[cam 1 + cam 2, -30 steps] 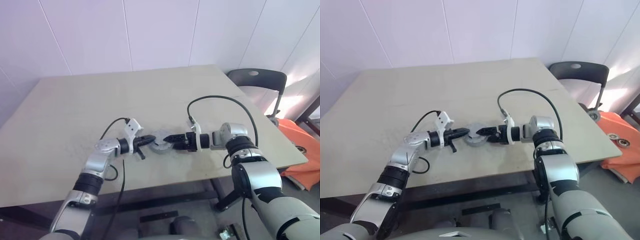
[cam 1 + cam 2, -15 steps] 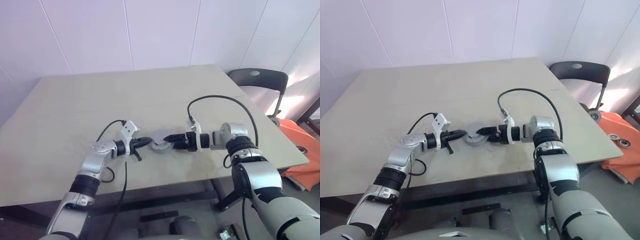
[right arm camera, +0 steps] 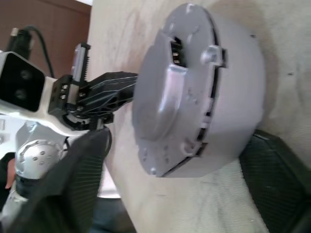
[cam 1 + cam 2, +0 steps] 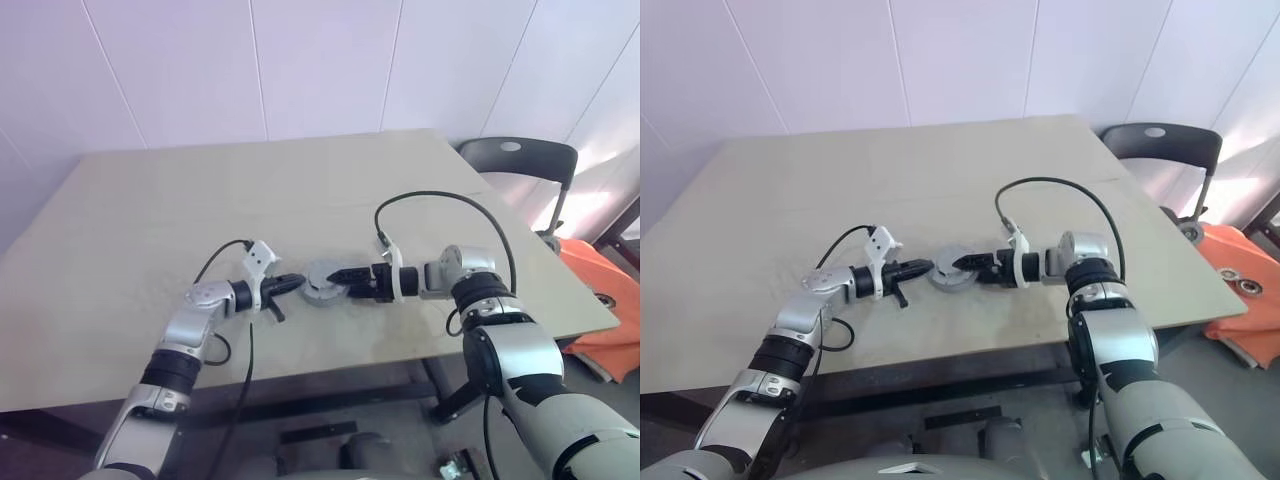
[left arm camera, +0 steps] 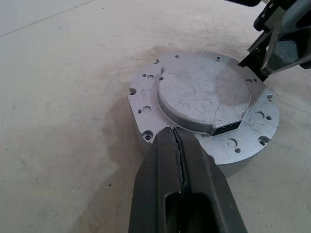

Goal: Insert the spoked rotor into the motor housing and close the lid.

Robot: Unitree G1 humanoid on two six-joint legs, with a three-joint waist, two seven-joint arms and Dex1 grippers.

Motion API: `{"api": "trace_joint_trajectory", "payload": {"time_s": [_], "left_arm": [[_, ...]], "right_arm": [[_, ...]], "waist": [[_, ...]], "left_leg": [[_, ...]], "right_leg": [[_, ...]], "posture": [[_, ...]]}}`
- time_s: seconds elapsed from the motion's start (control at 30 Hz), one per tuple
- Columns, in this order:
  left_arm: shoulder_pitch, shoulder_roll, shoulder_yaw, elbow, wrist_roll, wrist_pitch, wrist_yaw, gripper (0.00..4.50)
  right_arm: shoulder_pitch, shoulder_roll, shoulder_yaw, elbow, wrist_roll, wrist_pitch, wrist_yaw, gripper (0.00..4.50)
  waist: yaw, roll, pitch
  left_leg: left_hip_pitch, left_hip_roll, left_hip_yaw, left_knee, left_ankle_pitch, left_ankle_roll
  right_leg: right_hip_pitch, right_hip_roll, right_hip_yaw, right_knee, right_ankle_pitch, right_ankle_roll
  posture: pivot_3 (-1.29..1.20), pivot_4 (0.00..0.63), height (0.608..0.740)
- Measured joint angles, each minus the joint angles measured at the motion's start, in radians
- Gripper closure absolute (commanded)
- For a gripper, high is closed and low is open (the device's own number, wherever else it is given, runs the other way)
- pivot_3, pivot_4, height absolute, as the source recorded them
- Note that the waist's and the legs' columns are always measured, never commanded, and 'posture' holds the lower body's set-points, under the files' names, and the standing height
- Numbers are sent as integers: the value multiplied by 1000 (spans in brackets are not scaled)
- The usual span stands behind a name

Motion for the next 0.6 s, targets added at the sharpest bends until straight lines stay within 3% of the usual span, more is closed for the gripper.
{"api": "trace_joint_trajectory", "payload": {"time_s": [0.1,0.13,0.6], "left_arm": [[0,2,1,0,0,0,-1,4500],[0,4,2,0,0,0,-1,4500],[17,6,21,-5,1,1,15,4500]], "right_arm": [[5,5,-18,0,8,0,-5,2259],[5,7,-27,0,11,0,-8,2386],[5,65,-163,21,50,-47,-146,2402]], "waist": [[0,0,0],[0,0,0],[-5,0,0]], "left_leg": [[-1,0,0,0,0,0],[-1,0,0,0,0,0],[0,0,0,-1,0,0]], "right_leg": [[-1,0,0,0,0,0],[-1,0,0,0,0,0],[0,0,0,0,0,0]], "posture": [[0,0,740],[0,0,740],[0,0,740]]}}
